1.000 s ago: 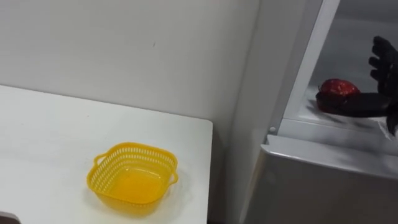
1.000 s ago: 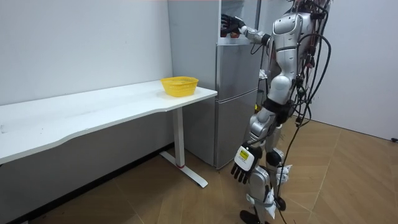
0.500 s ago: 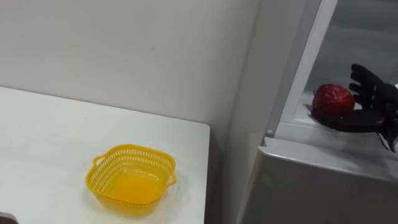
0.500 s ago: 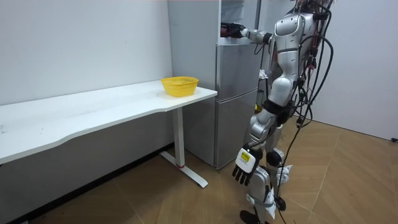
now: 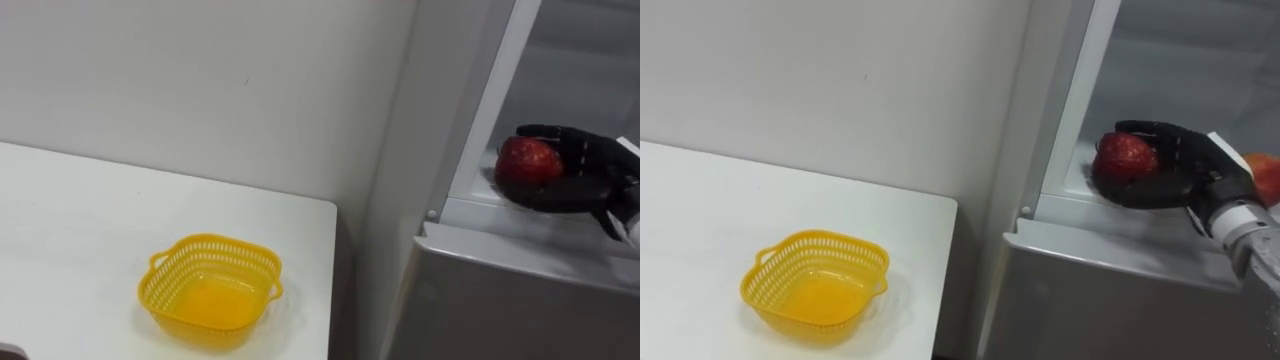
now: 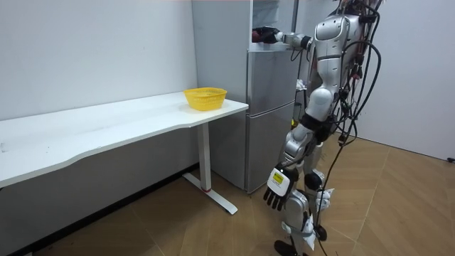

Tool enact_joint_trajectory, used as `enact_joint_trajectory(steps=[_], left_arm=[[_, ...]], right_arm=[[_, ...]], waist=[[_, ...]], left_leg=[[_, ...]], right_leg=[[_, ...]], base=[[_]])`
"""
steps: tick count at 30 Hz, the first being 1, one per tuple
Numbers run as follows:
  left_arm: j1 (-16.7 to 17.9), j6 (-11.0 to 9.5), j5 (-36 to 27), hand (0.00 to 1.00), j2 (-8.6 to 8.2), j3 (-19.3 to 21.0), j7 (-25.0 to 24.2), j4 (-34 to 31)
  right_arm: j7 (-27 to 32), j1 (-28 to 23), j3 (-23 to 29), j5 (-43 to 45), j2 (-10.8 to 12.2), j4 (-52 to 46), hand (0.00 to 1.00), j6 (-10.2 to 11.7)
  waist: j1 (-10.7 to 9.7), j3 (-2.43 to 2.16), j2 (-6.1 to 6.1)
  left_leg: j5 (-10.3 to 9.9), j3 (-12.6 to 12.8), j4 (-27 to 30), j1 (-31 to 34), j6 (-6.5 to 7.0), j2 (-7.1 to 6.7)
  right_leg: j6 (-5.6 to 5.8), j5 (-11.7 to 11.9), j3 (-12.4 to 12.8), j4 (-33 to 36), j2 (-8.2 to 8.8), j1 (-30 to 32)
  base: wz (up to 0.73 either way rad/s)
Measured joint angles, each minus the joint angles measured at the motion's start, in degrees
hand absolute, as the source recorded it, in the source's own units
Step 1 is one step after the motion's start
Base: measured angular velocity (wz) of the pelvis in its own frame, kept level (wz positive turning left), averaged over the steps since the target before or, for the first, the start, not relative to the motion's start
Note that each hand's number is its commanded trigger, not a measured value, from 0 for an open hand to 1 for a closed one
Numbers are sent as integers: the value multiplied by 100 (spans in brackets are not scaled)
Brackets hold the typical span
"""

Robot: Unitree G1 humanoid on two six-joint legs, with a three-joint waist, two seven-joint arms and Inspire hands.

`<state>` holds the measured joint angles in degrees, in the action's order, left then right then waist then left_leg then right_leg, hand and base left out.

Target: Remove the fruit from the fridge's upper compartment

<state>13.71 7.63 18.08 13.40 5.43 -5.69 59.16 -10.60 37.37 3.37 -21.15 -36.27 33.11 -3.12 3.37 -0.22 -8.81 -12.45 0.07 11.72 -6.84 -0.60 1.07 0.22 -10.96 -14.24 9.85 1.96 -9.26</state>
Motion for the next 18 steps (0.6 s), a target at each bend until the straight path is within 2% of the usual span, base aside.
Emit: enact_joint_trajectory(steps=[7,14,18], left_arm=[[-24,0,3,0,16,0,1,-1],[-35,56,4,0,16,-3,4,37],[-31,71,8,0,16,-2,26,23]], right_arm=[[-54,88,-2,-5,0,10,100,-3],[-44,89,1,-133,0,51,100,-8],[10,89,10,-126,0,20,100,-33]], waist=[[1,25,45],[-15,23,35],[-29,7,9]], left_leg=[[0,26,-1,-14,-1,7],[0,40,-9,-19,0,6],[-2,33,-23,38,0,5]], right_leg=[[-6,4,3,1,-4,-5],[-8,4,0,1,-3,-6],[-7,4,-12,-2,-3,35]], base=[[0],[0],[0]])
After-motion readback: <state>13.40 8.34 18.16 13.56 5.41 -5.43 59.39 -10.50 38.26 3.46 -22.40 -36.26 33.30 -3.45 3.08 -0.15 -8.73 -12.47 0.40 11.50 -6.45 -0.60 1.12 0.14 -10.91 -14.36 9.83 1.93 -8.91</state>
